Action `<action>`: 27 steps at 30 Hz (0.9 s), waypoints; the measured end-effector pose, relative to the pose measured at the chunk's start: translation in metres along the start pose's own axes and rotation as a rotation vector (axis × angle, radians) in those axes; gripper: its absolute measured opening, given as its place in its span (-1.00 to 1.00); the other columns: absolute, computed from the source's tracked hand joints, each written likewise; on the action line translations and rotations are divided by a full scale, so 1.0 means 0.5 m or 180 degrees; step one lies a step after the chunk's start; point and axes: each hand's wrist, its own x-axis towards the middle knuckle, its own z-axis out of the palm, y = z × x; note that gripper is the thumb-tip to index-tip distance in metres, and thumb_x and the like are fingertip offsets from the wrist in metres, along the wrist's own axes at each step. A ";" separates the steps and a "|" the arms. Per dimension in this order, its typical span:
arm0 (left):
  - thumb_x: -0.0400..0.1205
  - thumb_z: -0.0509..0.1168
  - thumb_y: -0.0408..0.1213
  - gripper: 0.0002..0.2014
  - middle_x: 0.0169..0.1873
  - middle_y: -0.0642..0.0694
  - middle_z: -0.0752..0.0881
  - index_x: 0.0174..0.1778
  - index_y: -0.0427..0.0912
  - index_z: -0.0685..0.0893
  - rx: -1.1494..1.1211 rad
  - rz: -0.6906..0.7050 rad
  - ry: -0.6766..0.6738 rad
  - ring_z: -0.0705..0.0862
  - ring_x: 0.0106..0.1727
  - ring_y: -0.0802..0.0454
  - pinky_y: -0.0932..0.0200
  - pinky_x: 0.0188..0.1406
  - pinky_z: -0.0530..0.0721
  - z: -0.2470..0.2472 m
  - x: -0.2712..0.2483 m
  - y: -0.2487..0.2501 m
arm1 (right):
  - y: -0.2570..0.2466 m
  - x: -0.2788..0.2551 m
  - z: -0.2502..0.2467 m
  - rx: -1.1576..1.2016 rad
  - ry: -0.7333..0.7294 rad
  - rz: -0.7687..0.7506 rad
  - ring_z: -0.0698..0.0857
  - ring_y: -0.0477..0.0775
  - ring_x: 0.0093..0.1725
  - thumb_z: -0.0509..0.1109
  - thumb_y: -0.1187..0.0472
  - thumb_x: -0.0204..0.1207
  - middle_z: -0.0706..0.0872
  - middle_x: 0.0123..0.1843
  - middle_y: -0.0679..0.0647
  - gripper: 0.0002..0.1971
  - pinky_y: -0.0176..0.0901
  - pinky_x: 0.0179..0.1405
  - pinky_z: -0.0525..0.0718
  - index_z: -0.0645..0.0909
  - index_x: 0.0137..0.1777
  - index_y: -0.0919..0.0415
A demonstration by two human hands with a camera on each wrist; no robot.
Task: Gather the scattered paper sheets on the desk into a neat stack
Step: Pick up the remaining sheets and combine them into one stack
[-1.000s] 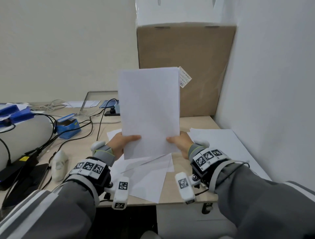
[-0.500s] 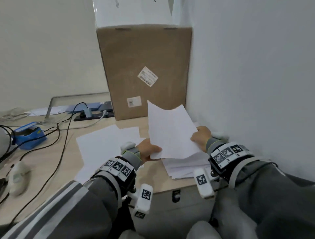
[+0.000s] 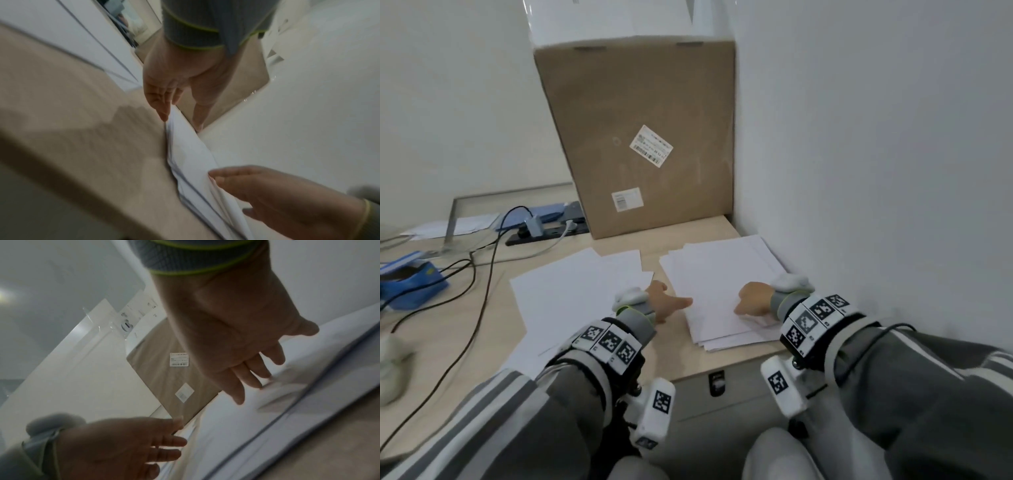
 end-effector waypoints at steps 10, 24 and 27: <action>0.25 0.39 0.40 -0.12 0.23 -0.21 0.65 0.27 -0.26 0.55 0.0995 -0.1352 0.0973 0.65 0.15 -0.20 -0.06 0.19 0.64 -0.354 0.038 -0.265 | -0.272 -0.017 0.025 0.0553 -0.0378 -0.0817 0.36 0.25 0.57 0.32 0.09 0.61 0.31 0.63 0.16 -0.35 0.08 0.52 0.40 0.20 0.64 0.22; 0.51 0.49 -0.22 -0.60 -0.26 -0.12 0.63 0.17 -0.36 0.60 -0.1048 -0.1257 0.0740 0.65 -0.08 -0.07 0.08 -0.14 0.54 -0.352 0.097 -0.280 | -0.378 0.057 0.062 -0.0520 -0.0695 -0.0840 0.67 0.20 0.15 0.50 -0.12 0.38 0.71 0.15 0.10 -0.47 0.04 0.25 0.61 0.60 0.21 0.24; 0.49 0.49 -0.04 -0.44 -0.28 -0.18 0.66 0.24 -0.41 0.62 -0.0937 -0.1343 0.0773 0.63 -0.05 -0.14 0.08 -0.10 0.44 -0.360 0.109 -0.286 | -0.378 0.067 0.066 -0.0462 -0.0727 -0.0843 0.63 0.17 -0.02 0.51 -0.08 0.40 0.68 -0.02 0.09 -0.60 -0.02 0.11 0.60 0.60 0.04 0.22</action>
